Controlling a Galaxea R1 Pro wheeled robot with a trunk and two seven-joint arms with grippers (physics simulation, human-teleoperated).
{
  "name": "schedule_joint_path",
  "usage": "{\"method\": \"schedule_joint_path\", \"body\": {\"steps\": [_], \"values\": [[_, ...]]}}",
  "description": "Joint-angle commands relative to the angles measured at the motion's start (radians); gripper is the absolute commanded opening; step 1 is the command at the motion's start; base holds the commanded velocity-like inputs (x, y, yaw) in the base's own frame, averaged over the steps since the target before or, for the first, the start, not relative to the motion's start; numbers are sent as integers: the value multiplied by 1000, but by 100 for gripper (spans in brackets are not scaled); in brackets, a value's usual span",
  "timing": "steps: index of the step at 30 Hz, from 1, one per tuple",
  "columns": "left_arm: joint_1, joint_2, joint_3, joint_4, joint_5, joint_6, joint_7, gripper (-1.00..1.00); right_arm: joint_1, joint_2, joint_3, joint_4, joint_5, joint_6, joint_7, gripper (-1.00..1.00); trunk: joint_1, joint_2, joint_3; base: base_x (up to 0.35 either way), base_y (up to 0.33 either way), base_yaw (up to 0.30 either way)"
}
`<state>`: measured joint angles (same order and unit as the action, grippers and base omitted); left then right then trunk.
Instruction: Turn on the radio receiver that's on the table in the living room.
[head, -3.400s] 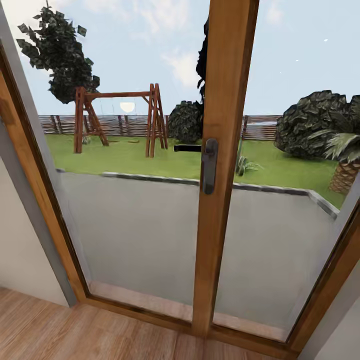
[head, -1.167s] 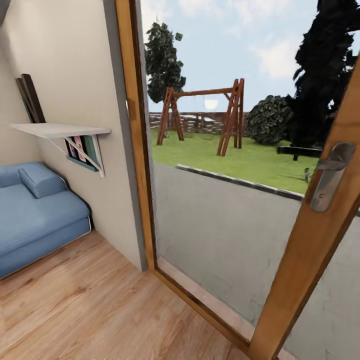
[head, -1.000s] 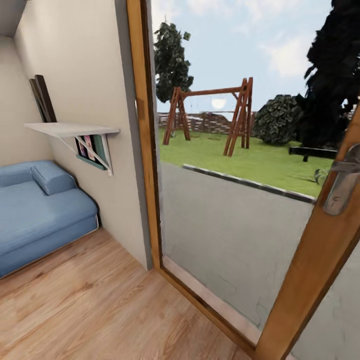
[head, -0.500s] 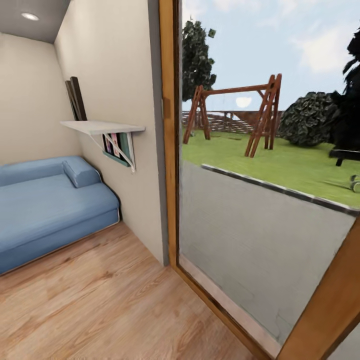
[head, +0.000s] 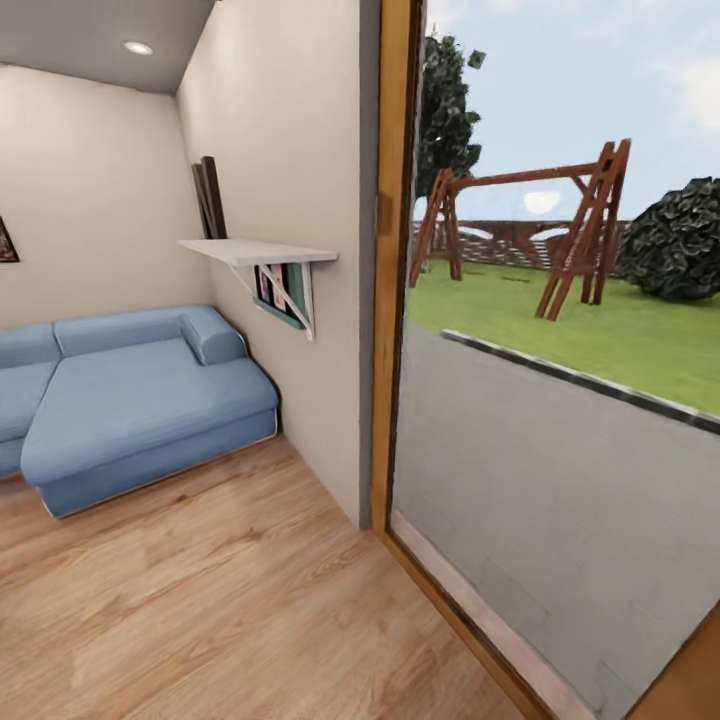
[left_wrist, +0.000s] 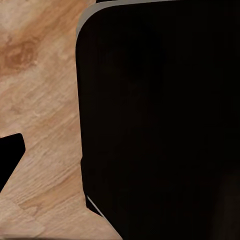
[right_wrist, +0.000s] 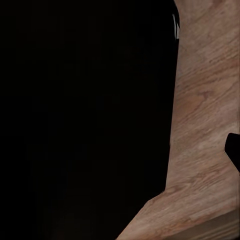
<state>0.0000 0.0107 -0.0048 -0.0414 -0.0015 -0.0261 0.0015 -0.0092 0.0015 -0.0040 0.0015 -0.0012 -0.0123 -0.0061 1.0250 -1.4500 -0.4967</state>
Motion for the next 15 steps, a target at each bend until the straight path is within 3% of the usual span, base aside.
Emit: {"method": "schedule_joint_path", "body": {"steps": [1,15], "values": [[0,0,0,0,0,0,0,100,0,-1,-1,0,-2,0,0,100,0,0,0,0,0,270],[0,0,0,0,0,0,0,100,0,0,1,0,-2,0,-1,100,0,0,-7,0,0,270]]}}
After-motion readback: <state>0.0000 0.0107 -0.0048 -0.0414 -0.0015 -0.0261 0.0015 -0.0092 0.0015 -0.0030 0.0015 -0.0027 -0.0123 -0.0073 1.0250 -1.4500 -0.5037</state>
